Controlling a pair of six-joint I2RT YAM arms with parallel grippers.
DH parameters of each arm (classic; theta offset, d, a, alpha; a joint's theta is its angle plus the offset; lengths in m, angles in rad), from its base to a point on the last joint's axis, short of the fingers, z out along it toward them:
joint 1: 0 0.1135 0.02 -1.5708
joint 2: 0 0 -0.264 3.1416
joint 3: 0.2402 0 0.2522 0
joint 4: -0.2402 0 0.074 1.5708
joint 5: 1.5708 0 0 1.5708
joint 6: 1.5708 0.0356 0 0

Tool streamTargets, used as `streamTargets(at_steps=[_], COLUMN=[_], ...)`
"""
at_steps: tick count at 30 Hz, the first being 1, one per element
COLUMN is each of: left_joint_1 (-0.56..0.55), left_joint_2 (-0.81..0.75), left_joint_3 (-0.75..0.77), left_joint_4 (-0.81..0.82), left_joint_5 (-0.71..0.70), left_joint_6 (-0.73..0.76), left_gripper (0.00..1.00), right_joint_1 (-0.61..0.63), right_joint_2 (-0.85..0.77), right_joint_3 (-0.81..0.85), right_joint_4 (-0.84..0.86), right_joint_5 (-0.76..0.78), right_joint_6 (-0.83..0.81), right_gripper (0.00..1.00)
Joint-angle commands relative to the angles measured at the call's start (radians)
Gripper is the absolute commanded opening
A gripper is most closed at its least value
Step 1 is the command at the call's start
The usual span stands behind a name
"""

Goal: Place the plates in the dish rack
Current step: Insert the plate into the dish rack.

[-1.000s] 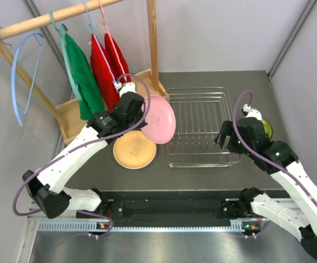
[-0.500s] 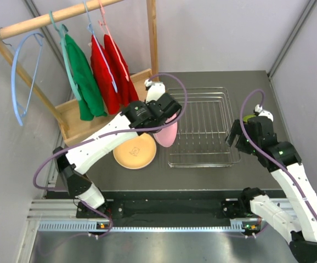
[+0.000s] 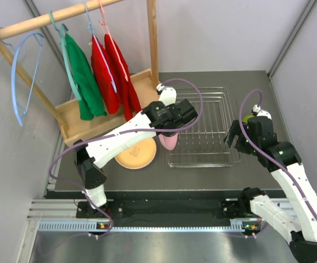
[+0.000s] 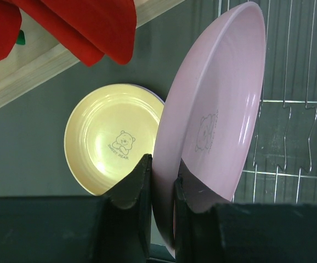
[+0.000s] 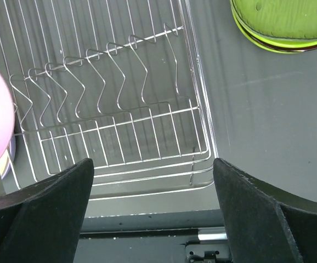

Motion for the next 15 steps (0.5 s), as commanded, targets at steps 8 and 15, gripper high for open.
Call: streamTargets(at_steps=[8,15], left_joint_1=[-0.045,-0.054], left_joint_2=[0.074,0.126], left_joint_3=[0.058,0.061], left_joint_4=[-0.113,-0.113], left_joint_5=[-0.074,-0.065], left_joint_6=[-0.131,-0.15], left_gripper=[0.0,0.0], right_joint_1=[-0.008,-0.008], right_joint_2=[-0.02,-0.02], right_joint_3=[0.028,0.022], right_joint_4=[0.021,0.03], right_joint_5=[-0.022,-0.039], right_joint_6=[-0.024,-0.019], right_gripper=[0.89,0.89])
